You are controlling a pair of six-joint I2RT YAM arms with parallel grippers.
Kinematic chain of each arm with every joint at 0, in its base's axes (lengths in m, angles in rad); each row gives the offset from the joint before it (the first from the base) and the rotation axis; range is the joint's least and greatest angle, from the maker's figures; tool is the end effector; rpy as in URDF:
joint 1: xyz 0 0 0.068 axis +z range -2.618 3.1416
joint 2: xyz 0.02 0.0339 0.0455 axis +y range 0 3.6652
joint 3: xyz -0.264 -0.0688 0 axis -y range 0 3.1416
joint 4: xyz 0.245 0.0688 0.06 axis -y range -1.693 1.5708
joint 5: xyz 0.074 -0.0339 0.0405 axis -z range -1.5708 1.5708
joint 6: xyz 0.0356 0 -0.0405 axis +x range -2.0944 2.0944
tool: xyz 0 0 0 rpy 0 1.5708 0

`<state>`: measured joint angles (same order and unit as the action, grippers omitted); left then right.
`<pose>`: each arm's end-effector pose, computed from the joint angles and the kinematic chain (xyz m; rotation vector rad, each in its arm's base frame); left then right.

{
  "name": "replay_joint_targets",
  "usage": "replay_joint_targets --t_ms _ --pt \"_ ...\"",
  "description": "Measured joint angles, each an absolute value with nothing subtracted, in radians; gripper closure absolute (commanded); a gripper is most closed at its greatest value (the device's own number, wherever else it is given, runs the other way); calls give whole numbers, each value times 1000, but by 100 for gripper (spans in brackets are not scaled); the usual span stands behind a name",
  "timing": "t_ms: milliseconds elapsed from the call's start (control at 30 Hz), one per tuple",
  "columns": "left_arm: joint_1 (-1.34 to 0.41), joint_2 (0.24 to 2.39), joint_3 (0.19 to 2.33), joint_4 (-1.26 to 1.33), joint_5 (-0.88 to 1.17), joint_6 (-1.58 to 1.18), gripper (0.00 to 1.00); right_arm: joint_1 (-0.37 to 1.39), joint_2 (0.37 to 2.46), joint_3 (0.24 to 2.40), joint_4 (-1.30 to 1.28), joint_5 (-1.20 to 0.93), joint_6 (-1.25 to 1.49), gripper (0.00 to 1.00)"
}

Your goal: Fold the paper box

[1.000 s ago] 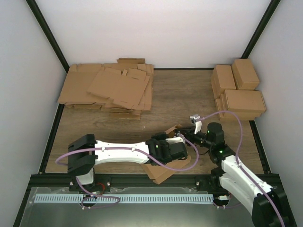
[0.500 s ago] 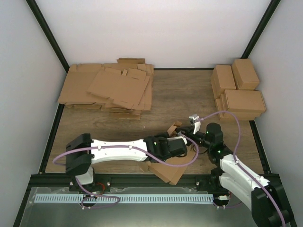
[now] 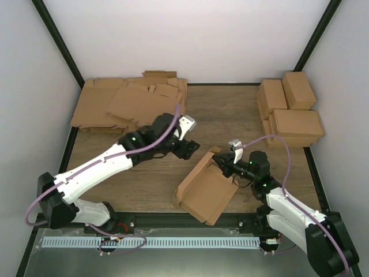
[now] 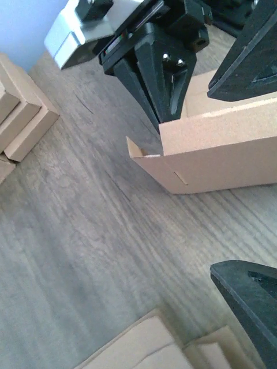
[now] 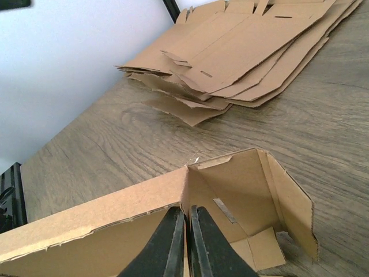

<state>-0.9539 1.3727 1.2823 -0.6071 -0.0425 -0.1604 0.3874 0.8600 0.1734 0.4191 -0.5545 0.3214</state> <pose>0.1756 -0.2450 0.3396 0.8773 2.1537 -0.5319 0.1557 0.0838 0.1771 -0.4681 1.8583 0.9955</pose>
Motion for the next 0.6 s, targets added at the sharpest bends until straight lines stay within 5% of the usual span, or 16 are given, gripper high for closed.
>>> replay_joint_targets --t_ms 367,600 --pt "-795 1460 1109 -501 371 -256 30 423 950 173 489 -530 306 94" --pt "-783 1507 1109 -420 464 -265 54 439 1000 173 524 -523 300 89"
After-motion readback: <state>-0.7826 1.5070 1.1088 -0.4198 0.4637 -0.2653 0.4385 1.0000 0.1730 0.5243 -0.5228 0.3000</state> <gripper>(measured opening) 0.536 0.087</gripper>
